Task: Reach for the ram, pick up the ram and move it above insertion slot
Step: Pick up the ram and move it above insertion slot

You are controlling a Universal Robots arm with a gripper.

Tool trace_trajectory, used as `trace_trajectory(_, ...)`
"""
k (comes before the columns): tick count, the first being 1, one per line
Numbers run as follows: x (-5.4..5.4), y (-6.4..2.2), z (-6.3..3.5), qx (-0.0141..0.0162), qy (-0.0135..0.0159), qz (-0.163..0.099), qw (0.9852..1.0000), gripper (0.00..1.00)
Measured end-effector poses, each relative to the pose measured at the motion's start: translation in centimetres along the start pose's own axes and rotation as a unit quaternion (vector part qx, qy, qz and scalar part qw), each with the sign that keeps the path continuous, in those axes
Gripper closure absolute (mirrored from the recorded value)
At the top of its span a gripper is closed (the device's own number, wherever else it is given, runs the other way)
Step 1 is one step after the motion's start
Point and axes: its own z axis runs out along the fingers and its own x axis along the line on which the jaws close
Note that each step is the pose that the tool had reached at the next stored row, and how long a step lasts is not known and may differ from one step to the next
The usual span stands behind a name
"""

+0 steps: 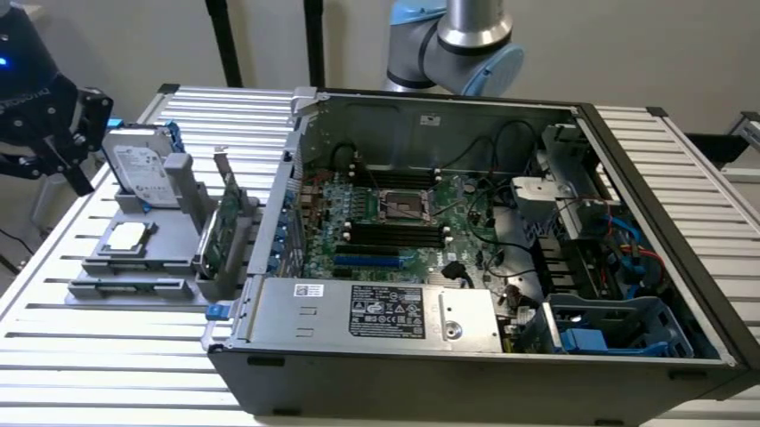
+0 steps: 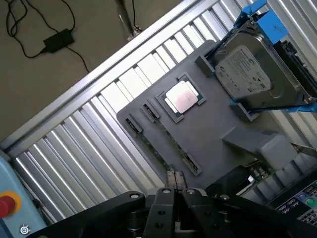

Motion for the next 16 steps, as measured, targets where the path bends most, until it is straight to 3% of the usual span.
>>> trace_trajectory(4, 0.00, 0.00, 0.04, 0.0005, 0.0006, -0.036, 0.9993, 0.89)
trace_trajectory(8, 0.00, 0.00, 0.08, 0.0011, 0.0011, -0.073, 0.9973, 0.89)
trace_trajectory(12, 0.00, 0.00, 0.10, 0.0019, 0.0015, -0.109, 0.9941, 0.89)
trace_trajectory(16, 0.00, 0.00, 0.12, 0.0027, 0.0020, -0.145, 0.9894, 0.89)
